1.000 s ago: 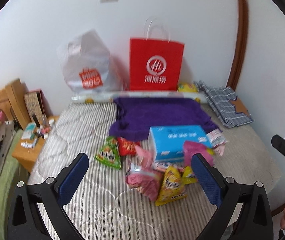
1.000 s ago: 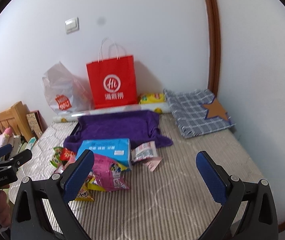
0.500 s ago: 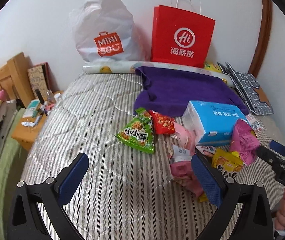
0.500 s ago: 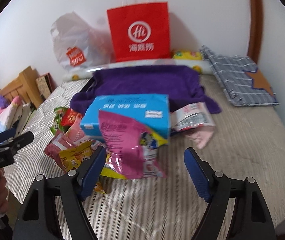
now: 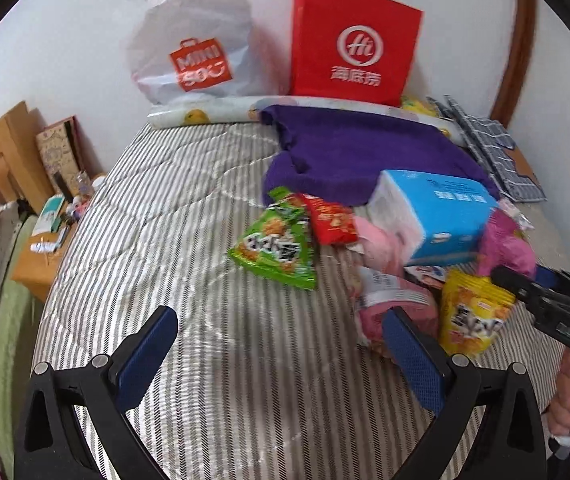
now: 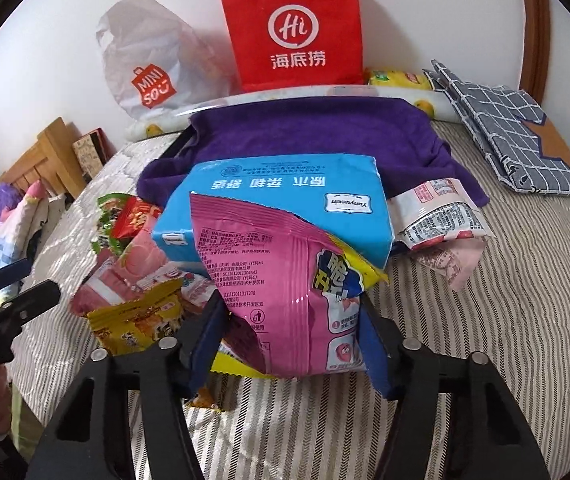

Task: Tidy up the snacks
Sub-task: 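Grasp the pink snack bag with the right gripper, then grasp the green snack bag with the left gripper while the right gripper holds the pink bag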

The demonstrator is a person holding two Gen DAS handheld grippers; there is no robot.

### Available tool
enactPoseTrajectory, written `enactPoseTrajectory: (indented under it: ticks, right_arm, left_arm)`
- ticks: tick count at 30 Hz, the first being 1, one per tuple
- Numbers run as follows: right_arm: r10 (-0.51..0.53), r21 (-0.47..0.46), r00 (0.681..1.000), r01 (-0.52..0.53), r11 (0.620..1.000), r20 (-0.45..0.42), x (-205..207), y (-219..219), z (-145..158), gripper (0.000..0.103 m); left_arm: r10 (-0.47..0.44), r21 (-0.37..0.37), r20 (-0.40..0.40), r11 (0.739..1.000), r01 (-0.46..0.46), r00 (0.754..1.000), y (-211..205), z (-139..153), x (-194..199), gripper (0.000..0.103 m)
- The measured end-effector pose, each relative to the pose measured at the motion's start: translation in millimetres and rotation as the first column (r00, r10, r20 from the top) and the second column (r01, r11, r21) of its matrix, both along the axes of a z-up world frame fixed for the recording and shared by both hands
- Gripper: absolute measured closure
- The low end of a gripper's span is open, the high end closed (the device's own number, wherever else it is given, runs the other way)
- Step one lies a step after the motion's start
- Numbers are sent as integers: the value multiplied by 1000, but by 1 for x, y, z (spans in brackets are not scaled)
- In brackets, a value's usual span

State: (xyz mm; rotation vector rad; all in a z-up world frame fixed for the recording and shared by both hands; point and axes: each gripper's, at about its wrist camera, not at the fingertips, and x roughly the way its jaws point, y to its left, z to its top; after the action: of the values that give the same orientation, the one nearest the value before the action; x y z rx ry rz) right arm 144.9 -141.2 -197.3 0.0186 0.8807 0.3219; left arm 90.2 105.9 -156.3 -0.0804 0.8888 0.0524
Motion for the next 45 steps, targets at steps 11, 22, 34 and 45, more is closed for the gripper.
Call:
enactPoseTrajectory:
  ticks: [11, 22, 34, 45]
  right_arm:
    - [-51, -7, 997, 52, 999, 52, -21, -40, 24, 43]
    - [-147, -70, 989, 148, 986, 23, -25, -67, 17, 43]
    - [-175, -98, 984, 176, 979, 20, -31, -68, 22, 43]
    - [-191, -57, 981, 192, 980, 25, -43, -75, 27, 43]
  left_arm:
    - [70, 120, -20, 991, -67, 997, 15, -11, 41, 1]
    - [-82, 98, -44, 991, 86, 996, 11, -30, 71, 2]
    - [-138, -16, -75, 990, 137, 988, 9, -44, 92, 46]
    - [-97, -49, -22, 994, 96, 995, 27, -18, 50, 56]
